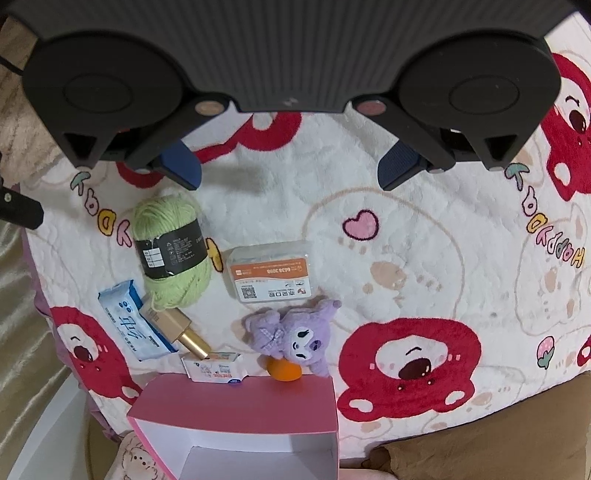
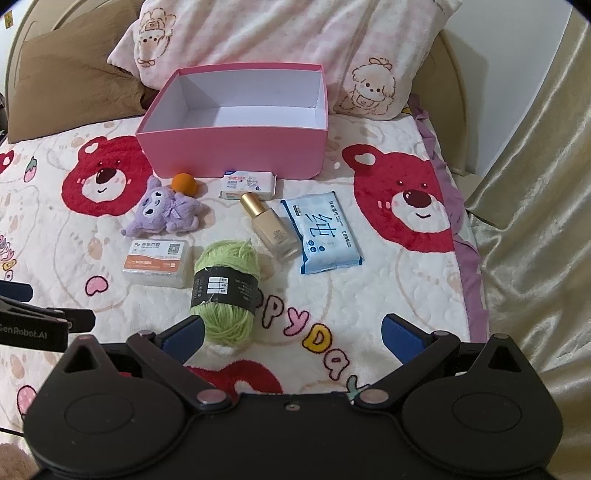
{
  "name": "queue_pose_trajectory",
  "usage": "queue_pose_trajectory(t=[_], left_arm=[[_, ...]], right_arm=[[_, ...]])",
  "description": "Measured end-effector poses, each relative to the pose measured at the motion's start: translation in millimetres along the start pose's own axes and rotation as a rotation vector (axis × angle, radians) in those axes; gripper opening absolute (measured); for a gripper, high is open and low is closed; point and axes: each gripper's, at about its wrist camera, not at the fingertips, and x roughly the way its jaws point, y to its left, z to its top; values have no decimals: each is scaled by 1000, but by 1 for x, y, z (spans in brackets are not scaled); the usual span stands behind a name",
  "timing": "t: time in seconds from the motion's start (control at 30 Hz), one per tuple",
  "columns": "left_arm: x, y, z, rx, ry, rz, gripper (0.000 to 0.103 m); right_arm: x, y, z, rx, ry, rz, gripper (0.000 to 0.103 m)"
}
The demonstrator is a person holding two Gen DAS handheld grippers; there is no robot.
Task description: Organize objects
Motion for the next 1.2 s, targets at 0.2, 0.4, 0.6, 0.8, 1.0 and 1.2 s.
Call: queue_pose_trajectory(t=[0.2,0.4,0.6,0.8,1.0,1.2], left_arm=[[-3,-1,1,7,-12,10,103],[-4,-2,1,11,-14,16,103],[-4,1,0,2,-11,18,103],[-4,3,-1,6,-10,14,103],[-10,1,-1,46,-29,55,103],[-10,6,0,29,-22,42,103]], right_arm=[[-3,-2,-1,-4,-6,-15,103],[-6,2,-2,-33,-17,-34,103],[-5,6,-3,-45,-16,-29,103],[-6,7,-3,-40,-27,-45,103],[-2,2,-3,-35,-20,-76,103],[-1,-1,-3,-27,-19,-77,103]])
